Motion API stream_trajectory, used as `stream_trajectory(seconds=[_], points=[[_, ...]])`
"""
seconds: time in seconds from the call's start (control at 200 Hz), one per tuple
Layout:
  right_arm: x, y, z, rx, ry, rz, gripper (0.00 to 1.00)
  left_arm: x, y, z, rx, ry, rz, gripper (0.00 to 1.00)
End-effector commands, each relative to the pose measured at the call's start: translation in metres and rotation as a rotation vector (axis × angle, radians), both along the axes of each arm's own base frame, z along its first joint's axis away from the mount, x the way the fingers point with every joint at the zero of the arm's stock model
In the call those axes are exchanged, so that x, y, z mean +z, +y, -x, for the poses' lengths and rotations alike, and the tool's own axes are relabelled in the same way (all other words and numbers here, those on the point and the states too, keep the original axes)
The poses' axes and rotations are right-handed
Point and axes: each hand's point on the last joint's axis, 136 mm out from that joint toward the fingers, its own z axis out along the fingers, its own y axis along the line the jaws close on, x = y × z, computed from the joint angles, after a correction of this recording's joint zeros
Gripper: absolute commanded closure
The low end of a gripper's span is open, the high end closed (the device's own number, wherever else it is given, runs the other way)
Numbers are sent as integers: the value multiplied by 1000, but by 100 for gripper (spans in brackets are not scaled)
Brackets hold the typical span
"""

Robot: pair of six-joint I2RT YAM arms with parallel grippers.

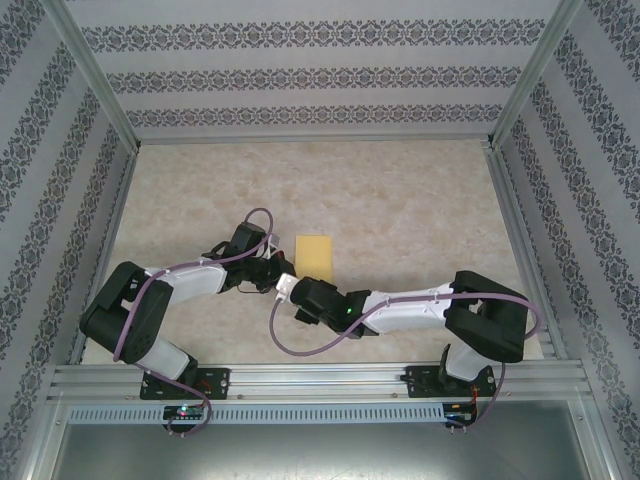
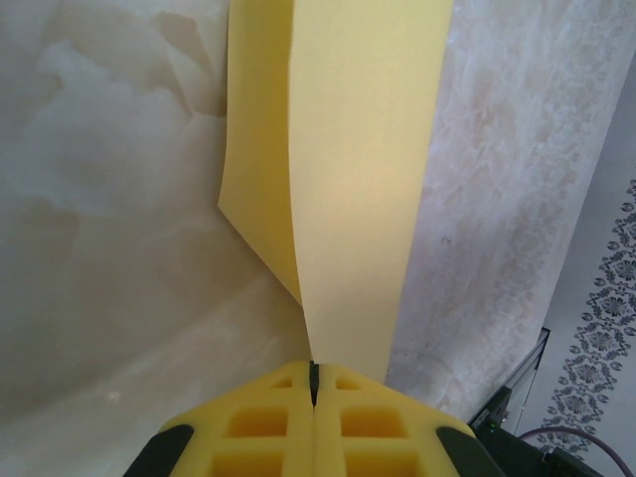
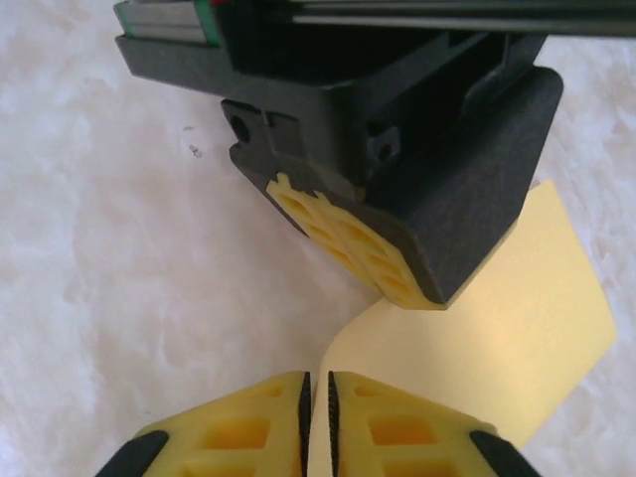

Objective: Fold a paper plane with a square sheet of paper (fold left side to right side)
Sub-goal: Third fold the triangle at the center of the table.

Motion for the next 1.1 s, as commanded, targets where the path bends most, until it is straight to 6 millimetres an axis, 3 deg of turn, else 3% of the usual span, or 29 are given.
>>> stream_trajectory(seconds=[0.0,0.24,0.32,0.405,0.485,0.594,0.719,0.929,1.094], points=[[5,4,-1,0,61,-71,100,13,-5,-1,-32,-34,-13,97],[0,-3,3,14,184,-118,100,27,19,-8,-26,-120,-150,55],[-2,-4,2,8,222,-141,100,36,28,-16,-13,-148,-166,48],[-4,-4,2,4,247,-150,100,43,32,-28,-5,-174,-155,50],[-8,-3,2,-2,265,-156,100,45,27,-40,-43,-183,-139,59],[-11,-3,2,-16,285,-167,100,47,7,-59,-135,-197,-116,73],[-13,-2,-2,-42,311,-193,100,41,-14,-80,-194,-201,-70,80],[-14,-1,-5,-69,342,-224,100,13,-47,-95,-313,-157,-71,83],[-16,-6,-11,-110,375,-238,100,-18,-53,-98,-355,-102,-108,90]])
